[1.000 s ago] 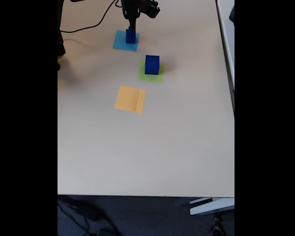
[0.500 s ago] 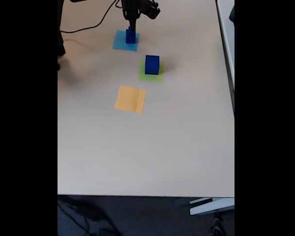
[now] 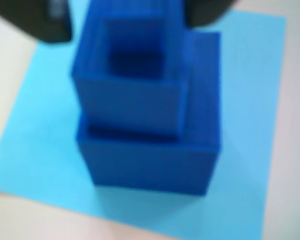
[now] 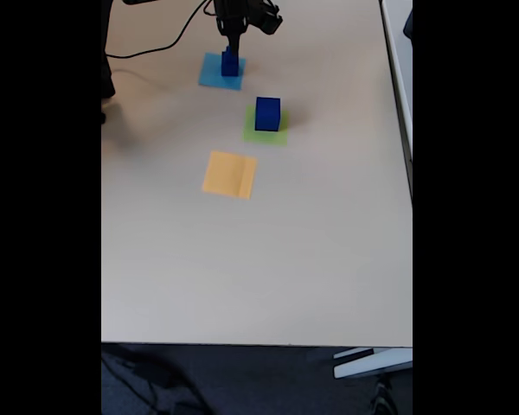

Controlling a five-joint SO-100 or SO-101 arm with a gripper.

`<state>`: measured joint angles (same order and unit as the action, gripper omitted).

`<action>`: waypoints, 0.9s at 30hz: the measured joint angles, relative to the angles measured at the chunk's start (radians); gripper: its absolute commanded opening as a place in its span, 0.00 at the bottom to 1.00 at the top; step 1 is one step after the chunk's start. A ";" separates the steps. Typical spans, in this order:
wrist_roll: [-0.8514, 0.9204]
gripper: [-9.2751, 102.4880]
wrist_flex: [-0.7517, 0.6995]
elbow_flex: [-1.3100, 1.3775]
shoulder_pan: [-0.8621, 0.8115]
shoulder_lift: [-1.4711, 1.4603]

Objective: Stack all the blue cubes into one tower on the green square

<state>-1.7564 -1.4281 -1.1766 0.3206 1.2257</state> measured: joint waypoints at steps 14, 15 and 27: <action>0.000 0.12 0.000 0.000 0.000 0.000; 0.000 0.11 0.000 0.000 0.000 0.000; 0.000 0.08 0.000 0.000 0.000 0.000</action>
